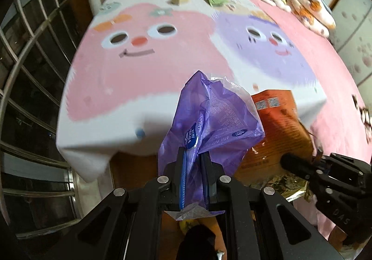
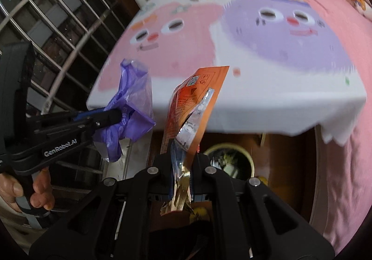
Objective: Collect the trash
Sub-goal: 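Carry purple bag and orange packet over the bin and open both tools, then raise both open tools back over the table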
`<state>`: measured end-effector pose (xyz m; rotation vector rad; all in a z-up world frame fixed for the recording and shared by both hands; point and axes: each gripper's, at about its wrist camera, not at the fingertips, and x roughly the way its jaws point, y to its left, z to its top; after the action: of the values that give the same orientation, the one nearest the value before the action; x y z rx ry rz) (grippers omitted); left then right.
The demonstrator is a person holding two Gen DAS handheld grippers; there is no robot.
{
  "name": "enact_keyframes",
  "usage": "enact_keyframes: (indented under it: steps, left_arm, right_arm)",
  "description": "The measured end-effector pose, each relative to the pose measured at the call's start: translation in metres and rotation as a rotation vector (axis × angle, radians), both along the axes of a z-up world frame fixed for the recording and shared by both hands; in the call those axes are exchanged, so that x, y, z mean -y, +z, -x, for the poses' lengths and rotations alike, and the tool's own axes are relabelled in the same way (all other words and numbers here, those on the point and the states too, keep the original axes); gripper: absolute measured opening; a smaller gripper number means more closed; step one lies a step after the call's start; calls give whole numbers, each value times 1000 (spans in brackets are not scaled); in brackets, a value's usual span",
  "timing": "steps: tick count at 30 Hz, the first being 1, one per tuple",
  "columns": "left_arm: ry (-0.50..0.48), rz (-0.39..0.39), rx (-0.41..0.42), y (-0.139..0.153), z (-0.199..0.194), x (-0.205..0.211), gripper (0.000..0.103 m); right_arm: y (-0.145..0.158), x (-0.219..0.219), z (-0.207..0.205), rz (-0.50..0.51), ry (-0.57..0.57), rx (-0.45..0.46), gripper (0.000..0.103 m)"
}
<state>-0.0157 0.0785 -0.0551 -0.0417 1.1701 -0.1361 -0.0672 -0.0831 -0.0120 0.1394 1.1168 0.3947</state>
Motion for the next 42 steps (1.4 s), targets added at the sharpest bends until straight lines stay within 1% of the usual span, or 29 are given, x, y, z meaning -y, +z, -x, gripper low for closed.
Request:
enact_keyframes:
  steps: [2, 5, 8, 10, 12, 15, 17, 19, 20, 21, 23, 26, 28, 31, 32, 33, 34, 35, 37, 42]
  left_arm:
    - [-26, -6, -23, -13, 9, 7, 11]
    - [-56, 7, -70, -34, 22, 17, 11]
    - [-84, 11, -114, -59, 33, 29, 11]
    - [-107, -4, -141, -83, 38, 38, 11]
    - [-121, -19, -161, -103, 39, 44, 11]
    - [-136, -36, -203, -143, 37, 52, 11]
    - [-138, -46, -237, -174, 33, 57, 11]
    - [-136, -46, -252, -199, 26, 62, 11]
    - [-135, -51, -255, -211, 22, 65, 11]
    - [-132, -58, -258, -222, 19, 67, 11]
    - [-132, -63, -263, -249, 12, 70, 12]
    - [-126, -82, -265, -279, 5, 78, 18]
    - [-119, -89, -272, -300, -2, 80, 26]
    - [-104, -83, -287, -328, -13, 86, 57]
    - [-100, -80, -289, -334, -16, 88, 61]
    - [-94, -76, -287, -340, -18, 87, 66]
    - [-89, -75, -287, -345, -20, 87, 71]
    - [-84, -79, -292, -349, -21, 87, 75]
    - [-70, -84, -308, -357, -23, 84, 82]
    - [-67, -70, -307, -362, -19, 78, 87]
  right_arm:
    - [-15, 4, 10, 9, -19, -34, 7]
    - [-38, 11, 22, 25, -48, -78, 7]
    - [-65, 21, 30, 39, -91, -122, 7]
    - [-84, 28, 32, 49, -118, -152, 7]
    - [-110, 37, 31, 59, -150, -189, 7]
    - [-150, 47, 30, 81, -184, -229, 7]
    - [-184, 53, 28, 95, -205, -263, 7]
    - [-211, 56, 24, 107, -216, -285, 7]
    - [-231, 59, 22, 116, -222, -300, 7]
    - [-242, 61, 20, 119, -225, -308, 7]
    - [-275, 64, 13, 120, -231, -327, 7]
    - [-316, 67, 6, 126, -230, -349, 7]
    - [-337, 64, 0, 128, -222, -363, 7]
    - [-367, 59, -6, 131, -197, -386, 14]
    - [-375, 64, -5, 129, -190, -392, 20]
    - [-379, 65, -4, 123, -184, -397, 30]
    - [-385, 64, -4, 118, -178, -401, 37]
    - [-388, 65, -10, 115, -176, -404, 47]
    - [-394, 67, -11, 116, -179, -406, 49]
    - [-389, 70, -16, 118, -186, -401, 51]
